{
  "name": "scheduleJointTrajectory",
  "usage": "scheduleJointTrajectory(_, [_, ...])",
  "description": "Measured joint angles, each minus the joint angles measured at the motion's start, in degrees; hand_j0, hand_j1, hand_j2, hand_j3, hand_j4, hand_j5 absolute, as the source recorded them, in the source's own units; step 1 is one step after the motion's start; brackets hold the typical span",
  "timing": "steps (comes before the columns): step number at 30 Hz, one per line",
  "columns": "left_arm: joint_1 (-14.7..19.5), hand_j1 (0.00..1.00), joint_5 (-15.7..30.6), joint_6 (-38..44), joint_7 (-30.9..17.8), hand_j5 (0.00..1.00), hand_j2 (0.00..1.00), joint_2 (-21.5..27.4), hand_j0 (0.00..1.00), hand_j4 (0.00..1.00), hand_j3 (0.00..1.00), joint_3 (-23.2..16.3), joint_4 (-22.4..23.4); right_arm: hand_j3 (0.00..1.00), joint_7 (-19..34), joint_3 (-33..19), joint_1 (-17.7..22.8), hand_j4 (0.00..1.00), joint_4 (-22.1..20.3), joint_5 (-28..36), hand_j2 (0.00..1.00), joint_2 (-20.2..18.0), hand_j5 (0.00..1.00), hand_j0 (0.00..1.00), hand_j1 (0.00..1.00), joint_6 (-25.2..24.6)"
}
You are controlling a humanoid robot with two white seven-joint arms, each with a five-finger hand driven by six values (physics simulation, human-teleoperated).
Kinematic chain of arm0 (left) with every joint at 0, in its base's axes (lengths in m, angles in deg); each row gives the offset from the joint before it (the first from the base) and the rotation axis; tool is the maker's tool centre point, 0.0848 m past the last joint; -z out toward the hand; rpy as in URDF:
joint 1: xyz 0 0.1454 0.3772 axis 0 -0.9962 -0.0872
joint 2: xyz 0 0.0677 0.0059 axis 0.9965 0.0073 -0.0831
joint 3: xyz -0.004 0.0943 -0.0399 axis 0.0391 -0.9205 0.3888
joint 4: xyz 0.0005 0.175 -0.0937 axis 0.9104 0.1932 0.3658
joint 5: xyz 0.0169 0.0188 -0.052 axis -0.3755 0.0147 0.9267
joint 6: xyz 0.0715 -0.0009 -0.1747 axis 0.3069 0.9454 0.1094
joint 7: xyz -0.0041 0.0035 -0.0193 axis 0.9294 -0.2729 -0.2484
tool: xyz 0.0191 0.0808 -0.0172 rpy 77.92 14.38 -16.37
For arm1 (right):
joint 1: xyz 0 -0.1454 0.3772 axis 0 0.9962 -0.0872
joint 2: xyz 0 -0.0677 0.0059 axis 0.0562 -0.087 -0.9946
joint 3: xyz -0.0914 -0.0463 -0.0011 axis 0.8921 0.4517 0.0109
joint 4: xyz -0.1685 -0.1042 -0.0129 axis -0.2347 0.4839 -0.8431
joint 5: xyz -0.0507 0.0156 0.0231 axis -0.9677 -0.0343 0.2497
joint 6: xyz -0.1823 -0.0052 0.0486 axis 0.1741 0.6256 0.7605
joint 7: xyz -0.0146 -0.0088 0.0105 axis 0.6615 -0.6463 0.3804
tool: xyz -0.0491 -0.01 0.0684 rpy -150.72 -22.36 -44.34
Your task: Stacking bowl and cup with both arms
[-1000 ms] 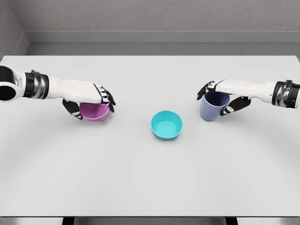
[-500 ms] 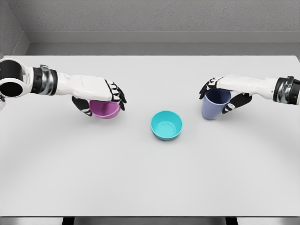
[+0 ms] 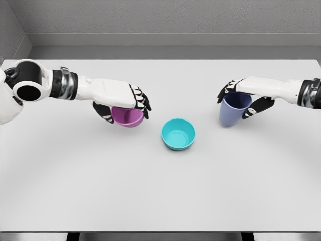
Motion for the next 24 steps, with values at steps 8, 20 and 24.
scheduleJointTrajectory(8, [0.1,0.77,-0.1,0.0,0.0,0.77,0.77,-2.7,0.77,0.77,0.77,0.0,-0.3,0.65,0.0,-0.1,-0.7,0.65,-0.8,0.1,0.65,-0.5,0.65,0.65,0.65,0.1])
scheduleJointTrajectory(20, [0.9,0.76,-0.6,0.0,0.0,0.76,0.76,-7.5,0.76,0.76,0.76,0.0,-0.3,0.65,-0.1,-0.2,-0.7,0.65,-3.6,0.1,0.65,-2.1,0.65,0.65,0.65,0.1])
scheduleJointTrajectory(24, [0.9,0.76,-1.3,0.0,0.0,0.76,0.76,-9.3,0.76,0.76,0.76,-0.1,-0.2,0.65,-0.1,-0.4,-0.7,0.65,-4.0,0.2,0.65,-2.6,0.65,0.65,0.65,0.1])
